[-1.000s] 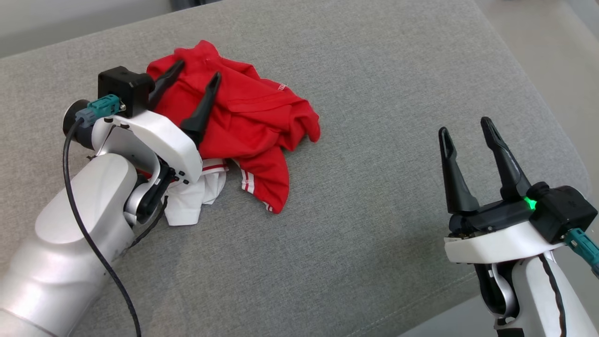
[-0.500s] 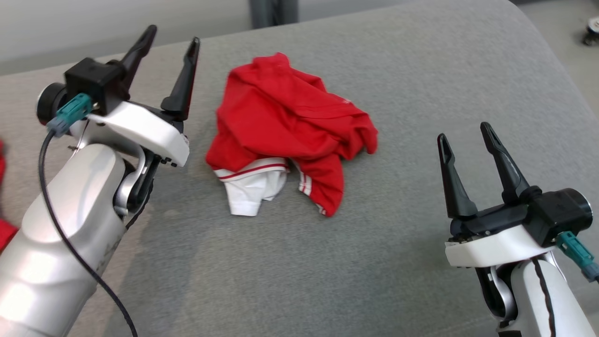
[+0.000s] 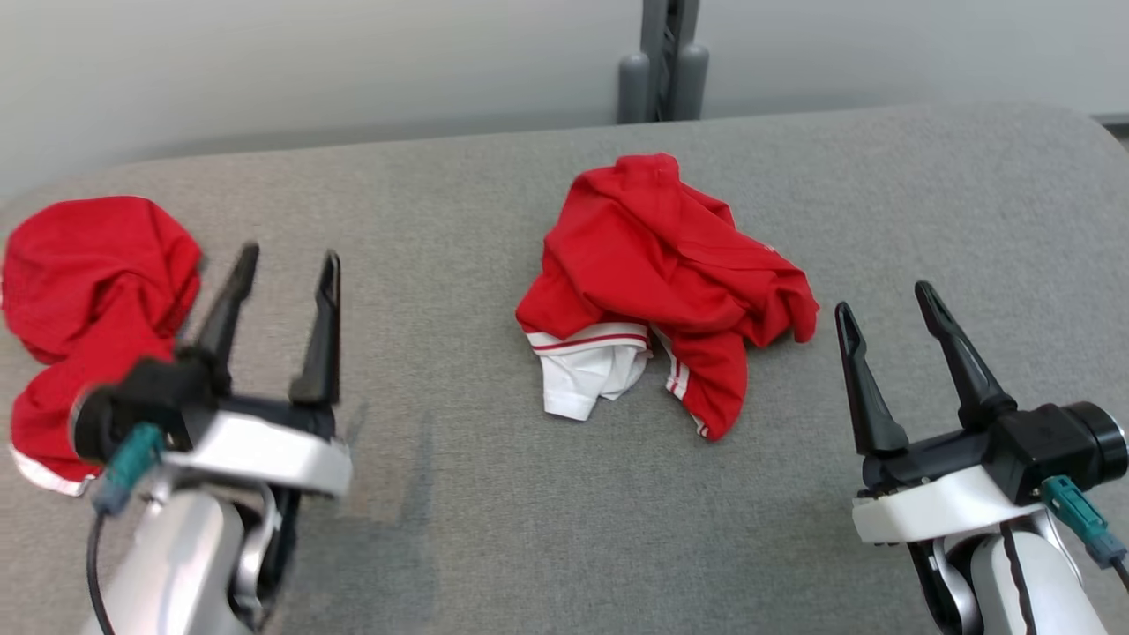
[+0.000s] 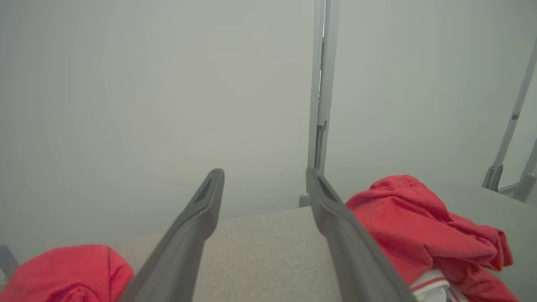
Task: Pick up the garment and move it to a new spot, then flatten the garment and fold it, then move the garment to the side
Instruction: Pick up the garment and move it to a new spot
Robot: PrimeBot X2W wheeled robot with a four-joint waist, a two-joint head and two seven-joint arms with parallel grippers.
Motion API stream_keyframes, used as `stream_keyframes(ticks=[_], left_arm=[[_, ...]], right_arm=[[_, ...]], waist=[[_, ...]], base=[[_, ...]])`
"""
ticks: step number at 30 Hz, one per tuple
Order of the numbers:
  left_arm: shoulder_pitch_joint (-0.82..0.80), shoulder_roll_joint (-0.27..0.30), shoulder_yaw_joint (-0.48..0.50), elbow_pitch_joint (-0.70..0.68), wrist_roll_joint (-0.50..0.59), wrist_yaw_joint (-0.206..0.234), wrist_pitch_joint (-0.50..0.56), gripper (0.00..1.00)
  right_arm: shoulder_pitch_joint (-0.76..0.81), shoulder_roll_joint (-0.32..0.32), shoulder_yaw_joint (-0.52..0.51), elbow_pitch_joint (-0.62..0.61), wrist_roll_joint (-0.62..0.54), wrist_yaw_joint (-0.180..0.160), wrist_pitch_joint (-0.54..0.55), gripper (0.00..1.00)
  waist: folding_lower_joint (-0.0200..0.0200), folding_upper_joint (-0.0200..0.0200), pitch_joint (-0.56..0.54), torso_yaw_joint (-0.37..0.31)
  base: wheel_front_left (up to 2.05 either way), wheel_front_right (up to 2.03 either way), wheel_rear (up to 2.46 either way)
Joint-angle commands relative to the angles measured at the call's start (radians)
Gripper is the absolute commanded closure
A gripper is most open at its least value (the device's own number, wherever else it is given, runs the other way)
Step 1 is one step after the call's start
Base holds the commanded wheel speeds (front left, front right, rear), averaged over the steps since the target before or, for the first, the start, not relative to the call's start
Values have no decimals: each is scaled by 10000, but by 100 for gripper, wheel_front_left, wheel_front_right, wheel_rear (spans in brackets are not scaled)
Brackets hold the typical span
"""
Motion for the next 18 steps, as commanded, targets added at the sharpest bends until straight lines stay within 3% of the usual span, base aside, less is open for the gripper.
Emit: stream_keyframes(ticks=[1, 11, 18], left_arm=[[296, -175, 179, -109, 119, -89, -36, 0], [2343, -2070, 1557, -232, 1511, -946, -35, 0], [2834, -2611, 2358, -179, 1859, -1463, -37, 0]], right_arm=[[119, -56, -27, 28, 33, -5, -15, 0], [528, -55, -17, 93, 162, -3, -15, 0], [643, -55, 17, 157, 190, -3, -15, 0]], waist=[[0, 0, -237, 211], [0, 0, -654, 306], [0, 0, -805, 227]], base=[[0, 0, 0], [0, 0, 0], [0, 0, 0]])
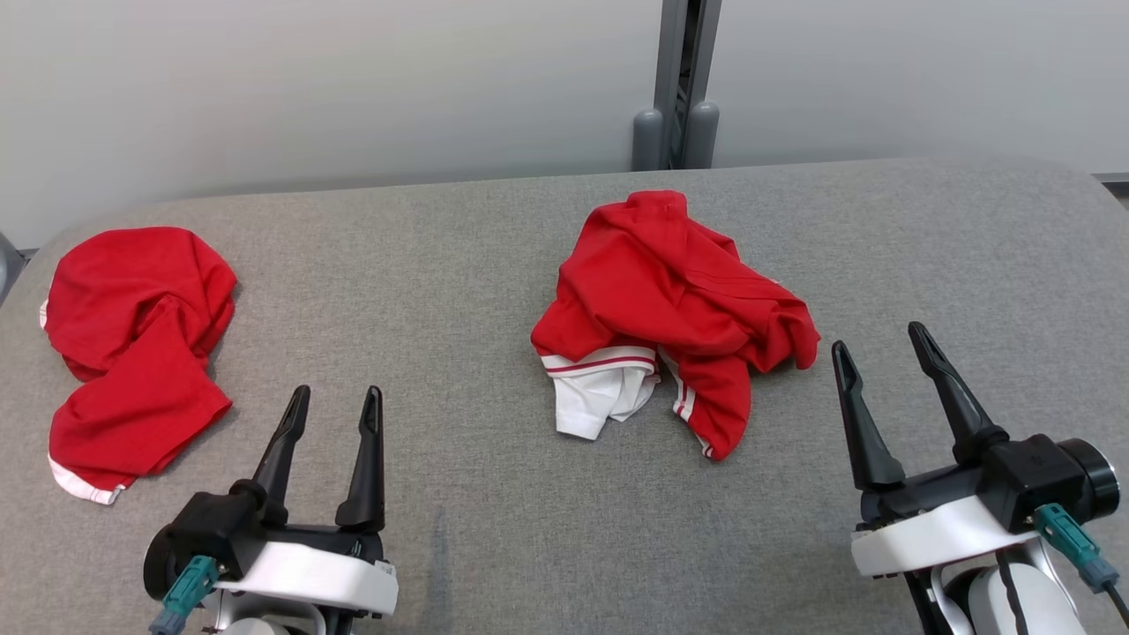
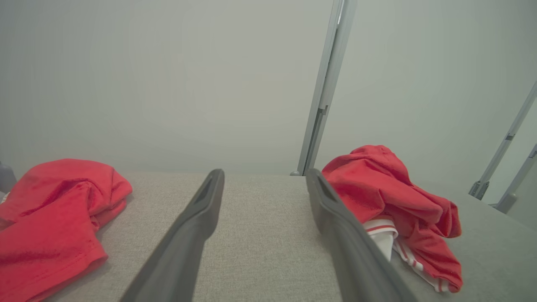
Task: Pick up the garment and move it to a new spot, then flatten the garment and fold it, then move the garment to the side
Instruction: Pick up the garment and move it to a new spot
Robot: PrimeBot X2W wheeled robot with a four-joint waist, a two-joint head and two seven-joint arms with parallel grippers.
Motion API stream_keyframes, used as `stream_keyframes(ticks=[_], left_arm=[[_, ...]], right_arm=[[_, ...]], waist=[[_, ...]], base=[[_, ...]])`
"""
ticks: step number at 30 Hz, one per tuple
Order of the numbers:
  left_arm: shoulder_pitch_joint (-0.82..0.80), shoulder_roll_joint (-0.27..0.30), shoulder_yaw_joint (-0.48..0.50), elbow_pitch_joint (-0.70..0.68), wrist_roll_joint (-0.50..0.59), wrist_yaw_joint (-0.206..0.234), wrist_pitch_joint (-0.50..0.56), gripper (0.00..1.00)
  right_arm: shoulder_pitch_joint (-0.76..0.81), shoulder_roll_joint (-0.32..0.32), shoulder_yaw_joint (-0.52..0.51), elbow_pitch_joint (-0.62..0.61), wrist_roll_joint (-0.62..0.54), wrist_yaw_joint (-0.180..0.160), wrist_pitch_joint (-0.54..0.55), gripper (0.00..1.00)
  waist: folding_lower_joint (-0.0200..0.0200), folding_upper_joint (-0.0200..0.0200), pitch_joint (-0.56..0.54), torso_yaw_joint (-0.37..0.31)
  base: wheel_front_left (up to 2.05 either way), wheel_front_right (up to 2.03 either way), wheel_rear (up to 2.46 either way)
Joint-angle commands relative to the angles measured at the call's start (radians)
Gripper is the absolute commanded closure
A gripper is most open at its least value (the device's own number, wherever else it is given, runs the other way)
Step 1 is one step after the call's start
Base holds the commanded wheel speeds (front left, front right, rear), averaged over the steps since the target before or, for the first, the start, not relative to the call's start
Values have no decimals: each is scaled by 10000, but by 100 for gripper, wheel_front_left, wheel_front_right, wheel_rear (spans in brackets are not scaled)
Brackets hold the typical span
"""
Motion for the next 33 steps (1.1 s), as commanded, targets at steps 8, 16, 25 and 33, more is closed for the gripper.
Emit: stream_keyframes(ticks=[8, 16, 25, 33], left_arm=[[303, -65, 269, 11, 451, -249, -38, 0], [517, -68, 159, -55, 124, -59, -40, 0], [536, -68, -11, -66, -2, 61, -40, 0], [573, -67, -150, -43, -39, 100, -40, 0]], right_arm=[[102, -55, 56, 36, 110, -5, -15, 0], [32, -55, 110, 93, 265, -5, -15, 0], [60, -55, 129, 142, 187, -3, -15, 0], [74, -55, 243, 200, 221, -5, -15, 0]], waist=[[0, -1, -94, -74], [0, -1, -129, -173], [0, -1, -200, -182], [0, -1, -262, -207]], base=[[0, 0, 0], [0, 0, 0], [0, 0, 0], [0, 0, 0]])
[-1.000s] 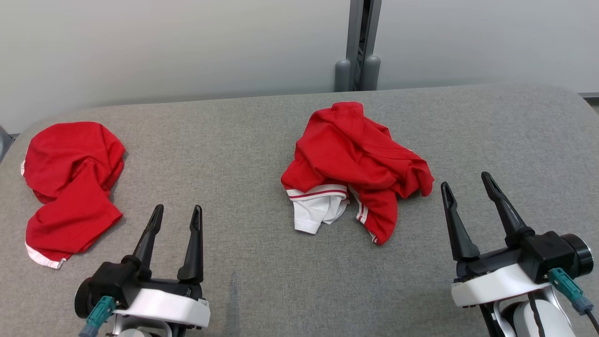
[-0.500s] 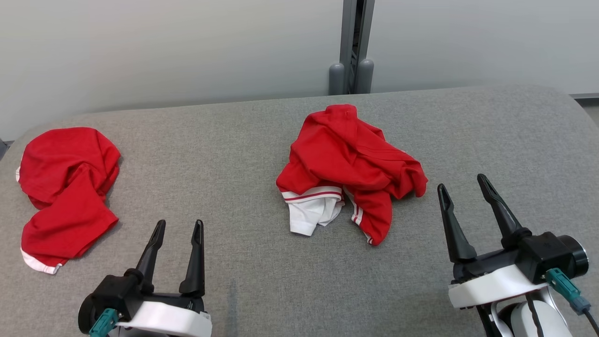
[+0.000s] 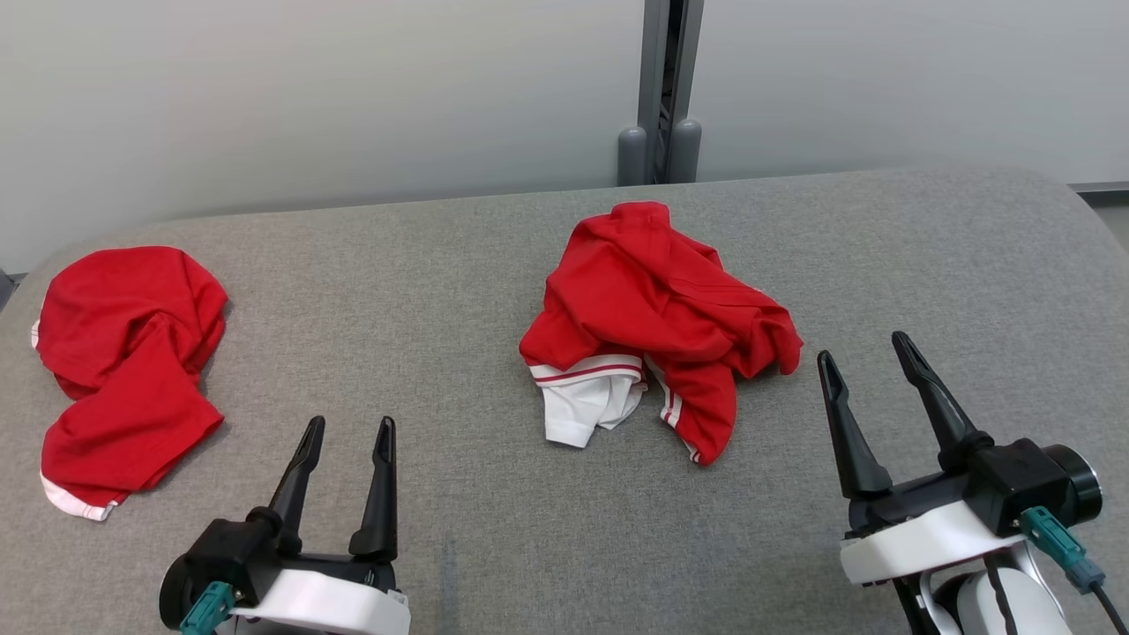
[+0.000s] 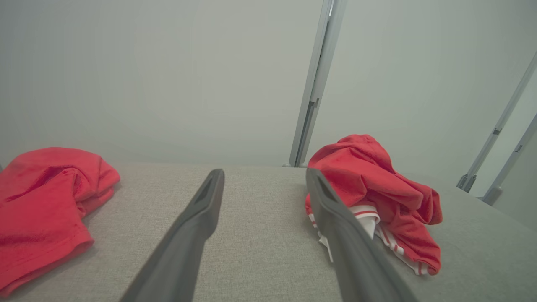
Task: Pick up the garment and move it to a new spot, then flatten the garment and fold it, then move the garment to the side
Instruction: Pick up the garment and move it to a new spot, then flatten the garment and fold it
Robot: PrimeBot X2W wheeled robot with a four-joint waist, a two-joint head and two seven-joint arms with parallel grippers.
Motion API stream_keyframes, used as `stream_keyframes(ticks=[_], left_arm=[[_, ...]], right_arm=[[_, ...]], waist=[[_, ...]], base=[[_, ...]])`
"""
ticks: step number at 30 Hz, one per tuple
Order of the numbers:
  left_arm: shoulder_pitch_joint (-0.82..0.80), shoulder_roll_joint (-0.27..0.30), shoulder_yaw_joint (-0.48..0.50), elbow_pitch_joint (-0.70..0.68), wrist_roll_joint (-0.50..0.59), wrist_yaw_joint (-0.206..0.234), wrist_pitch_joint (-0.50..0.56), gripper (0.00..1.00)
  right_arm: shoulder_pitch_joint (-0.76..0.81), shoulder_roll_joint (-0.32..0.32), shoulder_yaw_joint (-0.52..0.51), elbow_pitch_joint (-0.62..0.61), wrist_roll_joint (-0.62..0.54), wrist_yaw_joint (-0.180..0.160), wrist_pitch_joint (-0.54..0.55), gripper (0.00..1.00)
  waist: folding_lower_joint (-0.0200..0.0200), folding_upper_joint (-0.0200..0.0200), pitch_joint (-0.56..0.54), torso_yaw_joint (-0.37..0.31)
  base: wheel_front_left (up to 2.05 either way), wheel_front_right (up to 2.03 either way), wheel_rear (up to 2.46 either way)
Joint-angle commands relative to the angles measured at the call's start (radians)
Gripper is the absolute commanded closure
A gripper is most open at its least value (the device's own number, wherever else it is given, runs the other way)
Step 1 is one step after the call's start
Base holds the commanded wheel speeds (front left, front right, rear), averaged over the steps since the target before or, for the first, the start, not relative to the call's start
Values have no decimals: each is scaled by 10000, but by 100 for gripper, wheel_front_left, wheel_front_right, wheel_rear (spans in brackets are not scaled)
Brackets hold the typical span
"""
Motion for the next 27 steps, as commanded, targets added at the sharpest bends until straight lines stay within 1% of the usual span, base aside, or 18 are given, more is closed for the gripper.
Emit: stream_keyframes(ticks=[1, 10, 17, 20, 23, 27], left_arm=[[84, 33, 2, -4, -30, 32, -40, 0], [101, 32, -55, -3, -41, 30, -40, 0], [-105, 33, -140, 57, -76, -77, -39, 0], [-288, 32, -205, 50, -97, -95, -39, 0], [-437, 32, -284, 53, -108, -134, -39, 0], [-677, 35, -372, 110, -164, -184, -40, 0]], right_arm=[[54, -55, 27, 31, 35, -3, -15, 0], [108, -53, 91, 45, 27, -3, -15, 0], [133, -53, 109, 327, -62, -3, -16, 0], [55, -55, 116, 774, 33, -5, -16, 0], [-202, -53, 20, 1518, 464, -3, -16, 0], [-660, -46, 158, 2573, 503, -3, -15, 0]], waist=[[0, -1, -15, -7], [0, -1, -9, 20], [0, -1, 226, 231], [0, -1, 493, 413], [0, -1, 800, 670], [0, -1, 1169, 1027]], base=[[0, 0, 0], [0, 0, 0], [0, 0, 0], [0, 0, 0], [0, 0, 0], [0, 0, 0]])
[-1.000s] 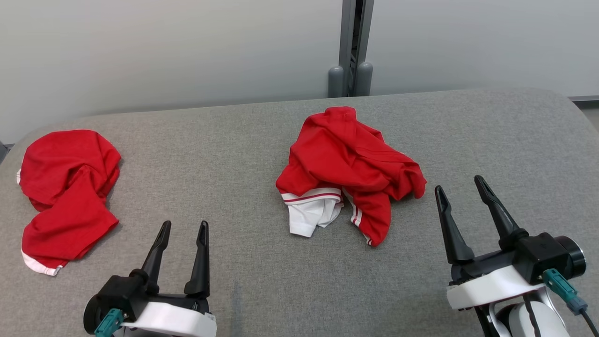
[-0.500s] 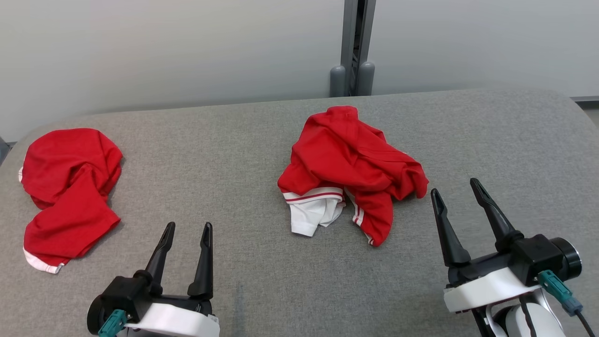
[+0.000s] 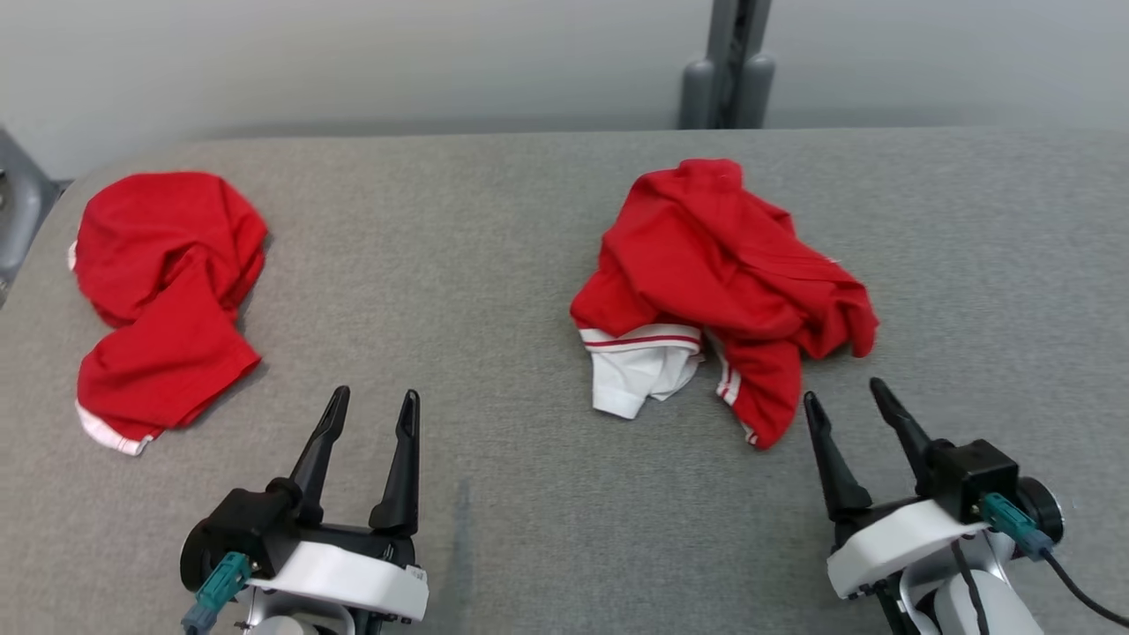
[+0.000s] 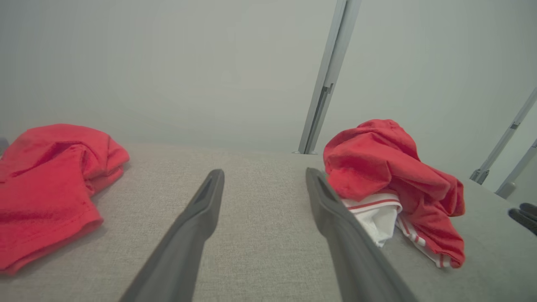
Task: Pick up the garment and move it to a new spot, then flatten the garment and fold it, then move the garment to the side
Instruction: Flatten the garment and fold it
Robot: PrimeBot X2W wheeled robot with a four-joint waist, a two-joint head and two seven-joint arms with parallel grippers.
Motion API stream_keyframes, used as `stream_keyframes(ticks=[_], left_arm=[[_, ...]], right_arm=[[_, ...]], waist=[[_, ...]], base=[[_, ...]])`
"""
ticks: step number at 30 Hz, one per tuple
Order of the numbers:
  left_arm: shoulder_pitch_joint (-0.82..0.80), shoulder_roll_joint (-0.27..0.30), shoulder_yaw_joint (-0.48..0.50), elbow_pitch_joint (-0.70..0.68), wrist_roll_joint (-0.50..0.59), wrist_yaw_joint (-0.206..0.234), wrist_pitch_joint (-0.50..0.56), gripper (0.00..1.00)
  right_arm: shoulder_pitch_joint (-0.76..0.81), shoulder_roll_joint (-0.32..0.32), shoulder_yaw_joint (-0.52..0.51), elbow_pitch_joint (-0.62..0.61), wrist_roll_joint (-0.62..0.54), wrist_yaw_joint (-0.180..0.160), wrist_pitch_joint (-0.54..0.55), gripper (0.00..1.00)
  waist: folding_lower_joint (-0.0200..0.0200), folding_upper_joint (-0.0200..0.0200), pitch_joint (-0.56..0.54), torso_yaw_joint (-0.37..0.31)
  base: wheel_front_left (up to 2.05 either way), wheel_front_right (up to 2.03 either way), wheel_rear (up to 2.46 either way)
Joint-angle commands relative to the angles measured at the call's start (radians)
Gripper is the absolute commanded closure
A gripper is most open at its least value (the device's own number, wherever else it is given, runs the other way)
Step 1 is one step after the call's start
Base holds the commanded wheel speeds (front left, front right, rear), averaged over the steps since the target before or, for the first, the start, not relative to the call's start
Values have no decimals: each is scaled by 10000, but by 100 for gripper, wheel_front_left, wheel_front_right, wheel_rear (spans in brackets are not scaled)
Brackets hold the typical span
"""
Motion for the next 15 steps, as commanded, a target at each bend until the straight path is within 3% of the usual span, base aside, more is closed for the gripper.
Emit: stream_keyframes(ticks=[1, 15], left_arm=[[-227, 36, -19, 35, -37, -58, -38, 0], [-664, 33, -285, 151, -195, -55, -37, 0]], right_arm=[[-295, -44, 74, 395, 84, -3, -15, 0], [-1692, -52, -1, 2952, 245, -5, -15, 0]], waist=[[0, 0, 334, 353], [0, 0, 743, 1038]], base=[[0, 0, 0], [0, 0, 0]])
